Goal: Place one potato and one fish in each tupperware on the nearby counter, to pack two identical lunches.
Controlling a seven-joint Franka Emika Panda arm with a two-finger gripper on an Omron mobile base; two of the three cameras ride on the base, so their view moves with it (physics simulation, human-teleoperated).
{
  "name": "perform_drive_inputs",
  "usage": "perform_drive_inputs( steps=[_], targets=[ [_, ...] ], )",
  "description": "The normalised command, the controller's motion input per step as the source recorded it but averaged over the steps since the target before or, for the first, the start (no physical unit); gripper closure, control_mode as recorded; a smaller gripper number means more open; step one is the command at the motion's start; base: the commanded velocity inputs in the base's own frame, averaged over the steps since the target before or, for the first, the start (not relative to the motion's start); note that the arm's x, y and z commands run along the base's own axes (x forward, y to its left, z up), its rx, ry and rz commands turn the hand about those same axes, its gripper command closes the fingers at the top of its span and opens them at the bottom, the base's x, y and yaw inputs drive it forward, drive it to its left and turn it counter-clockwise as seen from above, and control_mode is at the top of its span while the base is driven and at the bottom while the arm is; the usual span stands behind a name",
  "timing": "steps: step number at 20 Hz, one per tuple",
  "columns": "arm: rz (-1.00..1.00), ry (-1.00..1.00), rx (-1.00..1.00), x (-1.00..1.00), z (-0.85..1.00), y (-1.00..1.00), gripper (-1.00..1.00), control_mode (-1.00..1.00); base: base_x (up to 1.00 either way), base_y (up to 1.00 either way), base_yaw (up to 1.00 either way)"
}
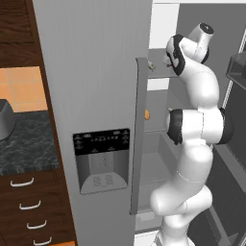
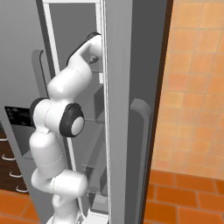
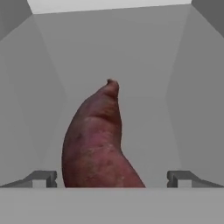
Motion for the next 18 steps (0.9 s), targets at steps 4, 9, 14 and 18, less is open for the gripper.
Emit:
perform_drive_inputs(
  steps=[4, 9, 14, 18],
  targets=[
    [0.0, 0.01, 0.0, -0.01, -0.22, 0.01, -1.0, -1.0, 0.0, 0.0, 0.0],
    [0.0, 0.01, 0.0, 0.0, -0.05, 0.19, 1.0, -1.0, 0.0, 0.0, 0.0],
    [0.0, 0.0, 0.0, -0.03, 0.0, 0.0, 1.0, -1.0, 0.0, 0.0, 0.0],
    [0.0, 0.04, 0.0, -0.18, -0.04, 0.33, 1.0, -1.0, 0.0, 0.0, 0.0]
  ],
)
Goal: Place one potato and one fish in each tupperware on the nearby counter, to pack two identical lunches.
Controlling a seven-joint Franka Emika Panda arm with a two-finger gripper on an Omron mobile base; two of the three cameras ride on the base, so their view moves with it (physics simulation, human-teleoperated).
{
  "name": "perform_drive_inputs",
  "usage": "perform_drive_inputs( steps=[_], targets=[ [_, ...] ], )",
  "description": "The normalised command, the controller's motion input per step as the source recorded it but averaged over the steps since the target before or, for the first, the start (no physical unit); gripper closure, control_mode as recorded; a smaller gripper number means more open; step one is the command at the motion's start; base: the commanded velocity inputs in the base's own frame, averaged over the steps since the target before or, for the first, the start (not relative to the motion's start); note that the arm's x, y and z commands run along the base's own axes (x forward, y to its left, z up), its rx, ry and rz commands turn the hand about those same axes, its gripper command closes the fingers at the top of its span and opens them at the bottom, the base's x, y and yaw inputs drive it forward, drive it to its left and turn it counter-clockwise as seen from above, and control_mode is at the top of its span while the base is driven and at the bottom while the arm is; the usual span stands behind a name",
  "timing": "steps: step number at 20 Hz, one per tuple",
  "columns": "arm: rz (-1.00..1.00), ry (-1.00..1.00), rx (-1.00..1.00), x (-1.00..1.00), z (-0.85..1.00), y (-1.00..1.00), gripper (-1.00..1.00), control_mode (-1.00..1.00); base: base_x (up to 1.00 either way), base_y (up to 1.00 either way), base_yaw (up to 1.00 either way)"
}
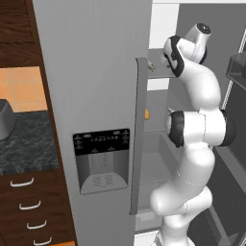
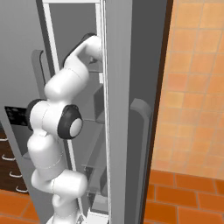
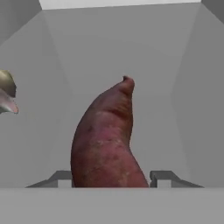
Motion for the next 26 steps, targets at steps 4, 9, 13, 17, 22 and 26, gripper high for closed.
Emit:
perform_drive_inputs(
  steps=[4, 9, 13, 17, 22, 26],
  targets=[
    [0.0, 0.0, 0.0, -0.92, -0.12, 0.27, 1.0, -1.0, 0.0, 0.0, 0.0],
    [0.0, 0.0, 0.0, -1.0, -0.22, 0.22, 1.0, -1.0, 0.0, 0.0, 0.0],
    [0.0, 0.01, 0.0, -1.0, 0.0, 0.17, 1.0, -1.0, 0.0, 0.0, 0.0],
    [0.0, 0.09, -0.01, -1.0, 0.0, 0.01, 1.0, -1.0, 0.0, 0.0, 0.0],
    [0.0, 0.14, -0.06, -1.0, -0.19, 0.24, 1.0, -1.0, 0.0, 0.0, 0.0],
    [0.0, 0.2, -0.09, -1.0, -0.54, 0.46, 1.0, -1.0, 0.0, 0.0, 0.0]
  ],
)
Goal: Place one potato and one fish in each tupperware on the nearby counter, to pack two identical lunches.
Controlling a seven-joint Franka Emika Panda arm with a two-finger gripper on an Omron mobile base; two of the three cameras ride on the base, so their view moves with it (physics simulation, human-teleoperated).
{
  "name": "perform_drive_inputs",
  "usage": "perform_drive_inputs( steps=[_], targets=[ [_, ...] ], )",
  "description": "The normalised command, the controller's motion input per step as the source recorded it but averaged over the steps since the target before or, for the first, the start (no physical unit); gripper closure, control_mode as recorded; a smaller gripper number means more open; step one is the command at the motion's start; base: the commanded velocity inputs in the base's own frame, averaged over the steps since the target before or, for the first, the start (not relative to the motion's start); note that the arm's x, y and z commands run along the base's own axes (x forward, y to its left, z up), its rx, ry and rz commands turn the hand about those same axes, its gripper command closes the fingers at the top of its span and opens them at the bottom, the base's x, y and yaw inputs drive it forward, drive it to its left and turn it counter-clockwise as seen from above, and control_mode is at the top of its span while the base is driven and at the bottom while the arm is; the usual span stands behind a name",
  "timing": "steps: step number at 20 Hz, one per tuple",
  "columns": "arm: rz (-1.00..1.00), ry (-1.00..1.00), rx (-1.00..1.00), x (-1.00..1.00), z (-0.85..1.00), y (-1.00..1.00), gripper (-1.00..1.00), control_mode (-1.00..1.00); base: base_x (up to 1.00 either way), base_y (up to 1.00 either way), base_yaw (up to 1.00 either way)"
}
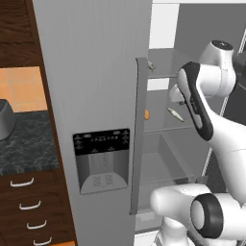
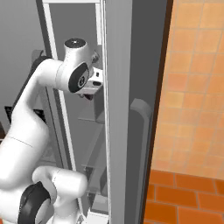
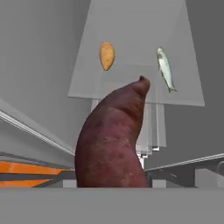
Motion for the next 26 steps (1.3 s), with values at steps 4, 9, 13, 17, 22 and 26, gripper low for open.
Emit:
perform_drive_inputs(
  steps=[4, 9, 13, 17, 22, 26],
  targets=[
    [0.0, 0.25, -0.05, -0.99, -0.44, 0.25, 1.0, -1.0, 0.0, 0.0, 0.0],
    [-0.01, 0.17, 0.0, -0.72, -0.25, 0.04, 1.0, -1.0, 0.0, 0.0, 0.0],
    [0.0, 0.0, 0.0, -0.22, 0.0, 0.0, 1.0, -1.0, 0.0, 0.0, 0.0],
    [0.0, 0.01, 0.0, -0.27, 0.0, 0.0, 1.0, -1.0, 0.0, 0.0, 0.0],
    [0.0, 0.0, 0.0, 0.0, 0.0, 0.0, 1.0, 1.0, -0.48, 0.76, 0.0],
    [0.0, 0.0, 0.0, 0.0, 0.0, 0.0, 1.0, 1.0, -0.37, 1.0, 0.0]
  ],
)
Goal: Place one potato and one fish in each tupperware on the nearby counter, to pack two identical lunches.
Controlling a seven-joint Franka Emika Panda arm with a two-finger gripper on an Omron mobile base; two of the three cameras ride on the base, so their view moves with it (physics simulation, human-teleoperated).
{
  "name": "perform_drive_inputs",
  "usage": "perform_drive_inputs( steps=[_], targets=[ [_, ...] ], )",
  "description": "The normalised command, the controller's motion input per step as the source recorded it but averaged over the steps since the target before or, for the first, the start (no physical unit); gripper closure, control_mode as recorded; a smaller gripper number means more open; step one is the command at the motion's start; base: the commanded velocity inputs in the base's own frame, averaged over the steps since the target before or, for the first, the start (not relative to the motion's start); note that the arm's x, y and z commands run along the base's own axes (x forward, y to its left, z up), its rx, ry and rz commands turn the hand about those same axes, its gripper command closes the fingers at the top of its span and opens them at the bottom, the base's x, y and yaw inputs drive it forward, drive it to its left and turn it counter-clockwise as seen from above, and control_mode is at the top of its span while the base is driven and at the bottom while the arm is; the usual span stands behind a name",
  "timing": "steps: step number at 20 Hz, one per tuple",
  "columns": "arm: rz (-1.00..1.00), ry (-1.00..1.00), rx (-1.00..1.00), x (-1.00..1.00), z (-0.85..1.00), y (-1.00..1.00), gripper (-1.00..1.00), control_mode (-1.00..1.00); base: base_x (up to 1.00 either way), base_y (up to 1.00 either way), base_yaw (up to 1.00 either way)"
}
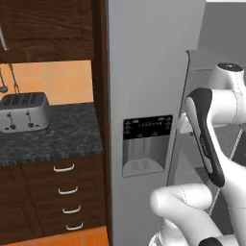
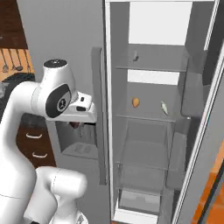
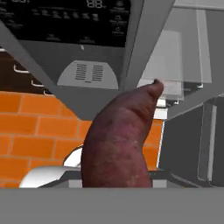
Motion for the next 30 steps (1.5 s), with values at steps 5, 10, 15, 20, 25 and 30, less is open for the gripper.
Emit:
perform_drive_inputs(
  steps=[5, 10, 15, 20, 25, 30],
  targets=[
    [0.0, 0.0, 0.0, 0.0, 0.0, 0.0, 1.0, 1.0, -0.19, 1.0, 0.0],
    [0.0, 0.0, 0.0, 0.0, 0.0, 0.0, 1.0, 1.0, -0.01, 1.0, 0.0],
    [0.0, 0.0, 0.0, 0.0, 0.0, 0.0, 1.0, 1.0, 0.32, 1.0, -0.06],
    [0.0, 0.0, 0.0, 0.0, 0.0, 0.0, 1.0, 1.0, 0.97, 1.0, -0.17],
    [0.0, 0.0, 0.0, 0.0, 0.0, 0.0, 1.0, 1.0, 0.16, 1.0, -0.05],
    [0.0, 0.0, 0.0, 0.0, 0.0, 0.0, 1.0, 1.0, 0.56, 0.96, -0.1]
  ],
)
